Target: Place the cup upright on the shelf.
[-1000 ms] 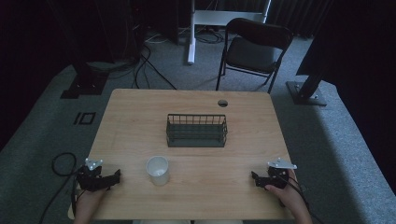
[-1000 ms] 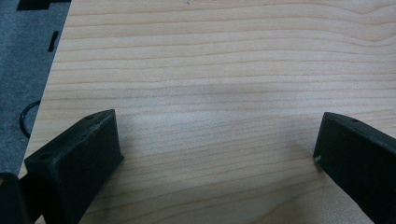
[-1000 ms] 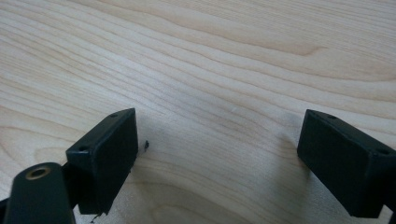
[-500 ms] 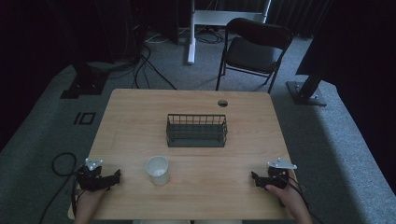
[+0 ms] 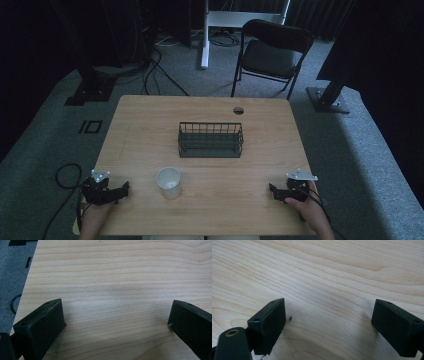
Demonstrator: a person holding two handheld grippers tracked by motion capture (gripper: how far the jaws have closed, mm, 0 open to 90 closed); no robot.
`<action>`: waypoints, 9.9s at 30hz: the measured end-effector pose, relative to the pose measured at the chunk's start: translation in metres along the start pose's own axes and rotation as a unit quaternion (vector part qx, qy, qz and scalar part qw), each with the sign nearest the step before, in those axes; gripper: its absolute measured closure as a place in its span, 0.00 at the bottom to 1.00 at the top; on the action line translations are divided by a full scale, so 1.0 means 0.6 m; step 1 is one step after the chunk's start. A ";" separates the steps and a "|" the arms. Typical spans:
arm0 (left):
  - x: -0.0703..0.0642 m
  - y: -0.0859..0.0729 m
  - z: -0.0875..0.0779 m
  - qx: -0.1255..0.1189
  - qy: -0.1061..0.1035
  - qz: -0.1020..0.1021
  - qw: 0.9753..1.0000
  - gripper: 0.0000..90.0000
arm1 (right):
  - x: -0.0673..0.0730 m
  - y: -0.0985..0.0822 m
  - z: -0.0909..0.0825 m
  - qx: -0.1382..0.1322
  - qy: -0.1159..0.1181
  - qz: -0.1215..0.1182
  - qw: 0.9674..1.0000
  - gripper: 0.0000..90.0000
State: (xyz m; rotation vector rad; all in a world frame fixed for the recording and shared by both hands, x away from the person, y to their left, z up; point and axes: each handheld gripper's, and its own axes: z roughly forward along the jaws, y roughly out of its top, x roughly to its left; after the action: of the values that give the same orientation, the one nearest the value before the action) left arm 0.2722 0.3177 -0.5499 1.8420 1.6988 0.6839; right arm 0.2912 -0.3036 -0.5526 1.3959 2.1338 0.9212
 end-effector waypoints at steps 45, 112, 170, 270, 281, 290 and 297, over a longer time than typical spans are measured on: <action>0.000 0.000 0.000 0.000 0.000 0.000 1.000 0.01 | 0.045 0.048 0.009 -0.031 0.046 -0.032 0.998 0.15; 0.000 0.000 0.000 0.000 0.000 0.000 1.000 0.01 | 0.207 0.105 0.051 -0.064 0.180 -0.130 0.973 0.15; 0.000 0.000 0.000 0.000 0.000 0.000 1.000 0.01 | 0.402 0.165 0.091 -0.100 0.302 -0.206 0.926 0.15; 0.001 0.000 0.000 0.000 -0.003 0.002 1.000 0.01 | 0.460 0.310 0.079 -0.189 0.314 -0.181 0.913 0.21; 0.001 0.000 0.000 0.001 -0.003 0.002 1.000 0.01 | 0.445 0.353 0.070 -0.205 0.303 -0.166 0.916 0.21; 0.001 0.000 0.000 0.000 -0.003 0.002 1.000 0.01 | 0.422 0.385 0.062 -0.225 0.288 -0.147 0.919 0.21; 0.001 0.000 0.000 0.000 -0.003 0.001 1.000 0.01 | 0.397 0.413 0.047 -0.241 0.262 -0.138 0.924 0.21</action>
State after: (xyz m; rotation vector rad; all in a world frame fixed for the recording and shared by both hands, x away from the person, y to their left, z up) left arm 0.2721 0.3182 -0.5499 1.8432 1.6936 0.6790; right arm 0.3704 -0.0094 -0.3913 0.6285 2.1561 1.6945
